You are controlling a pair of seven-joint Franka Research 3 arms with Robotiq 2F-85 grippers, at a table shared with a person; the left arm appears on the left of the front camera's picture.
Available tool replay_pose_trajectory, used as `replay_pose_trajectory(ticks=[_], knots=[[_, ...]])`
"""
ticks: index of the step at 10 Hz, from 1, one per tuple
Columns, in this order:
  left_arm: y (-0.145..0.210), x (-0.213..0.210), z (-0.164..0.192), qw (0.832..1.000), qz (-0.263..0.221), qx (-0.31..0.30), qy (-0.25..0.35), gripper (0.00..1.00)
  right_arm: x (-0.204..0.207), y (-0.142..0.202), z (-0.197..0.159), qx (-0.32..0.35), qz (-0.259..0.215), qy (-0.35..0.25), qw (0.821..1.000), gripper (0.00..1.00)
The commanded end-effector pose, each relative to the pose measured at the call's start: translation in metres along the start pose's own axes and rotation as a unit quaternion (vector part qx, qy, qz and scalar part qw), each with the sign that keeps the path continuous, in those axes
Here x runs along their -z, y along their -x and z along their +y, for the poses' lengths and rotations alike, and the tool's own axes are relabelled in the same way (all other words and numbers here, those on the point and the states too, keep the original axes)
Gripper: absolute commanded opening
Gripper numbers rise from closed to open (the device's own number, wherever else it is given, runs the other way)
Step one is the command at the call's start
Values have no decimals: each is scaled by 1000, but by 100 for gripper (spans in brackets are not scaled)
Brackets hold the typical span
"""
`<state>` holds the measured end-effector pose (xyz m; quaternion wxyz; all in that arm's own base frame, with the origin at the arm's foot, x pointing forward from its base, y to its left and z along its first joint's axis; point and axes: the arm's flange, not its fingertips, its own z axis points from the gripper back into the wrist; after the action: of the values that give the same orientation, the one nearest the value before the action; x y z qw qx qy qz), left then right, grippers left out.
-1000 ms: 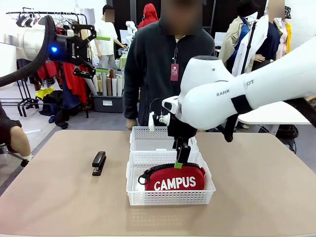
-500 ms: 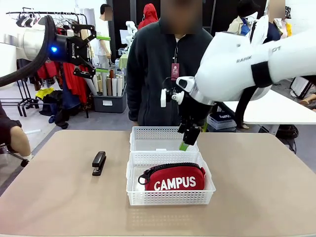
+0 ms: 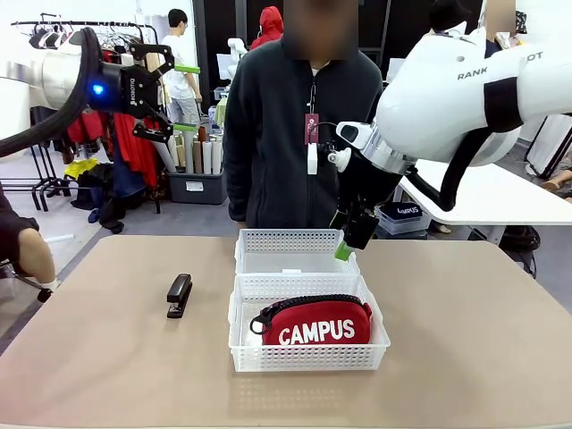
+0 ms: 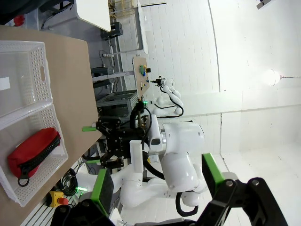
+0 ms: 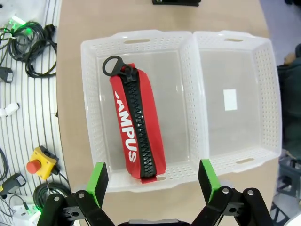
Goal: Distribute items into two baskets.
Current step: Pick up the Stapler that the person points to.
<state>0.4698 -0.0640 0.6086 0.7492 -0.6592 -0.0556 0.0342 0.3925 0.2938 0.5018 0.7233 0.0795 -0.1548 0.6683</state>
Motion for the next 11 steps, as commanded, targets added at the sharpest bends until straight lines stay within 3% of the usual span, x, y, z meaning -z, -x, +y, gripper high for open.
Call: replay_pose_trajectory(ticks=[1, 5, 7, 8, 11], knots=[[1, -1, -1, 1000, 0, 1, 0, 100, 2, -1, 0, 4, 0, -1, 1000, 100], [1, -1, -1, 1000, 0, 1, 0, 100, 3, 0, 0, 1, 2, -2, 1000, 100], [1, -1, -1, 1000, 0, 1, 0, 100, -33, 19, -26, 76, -61, -88, 991, 100], [1, -1, -1, 1000, 0, 1, 0, 100, -47, 28, -36, 95, -81, -95, 988, 100], [1, -1, -1, 1000, 0, 1, 0, 100, -92, 60, -67, 212, -96, -144, 962, 100]])
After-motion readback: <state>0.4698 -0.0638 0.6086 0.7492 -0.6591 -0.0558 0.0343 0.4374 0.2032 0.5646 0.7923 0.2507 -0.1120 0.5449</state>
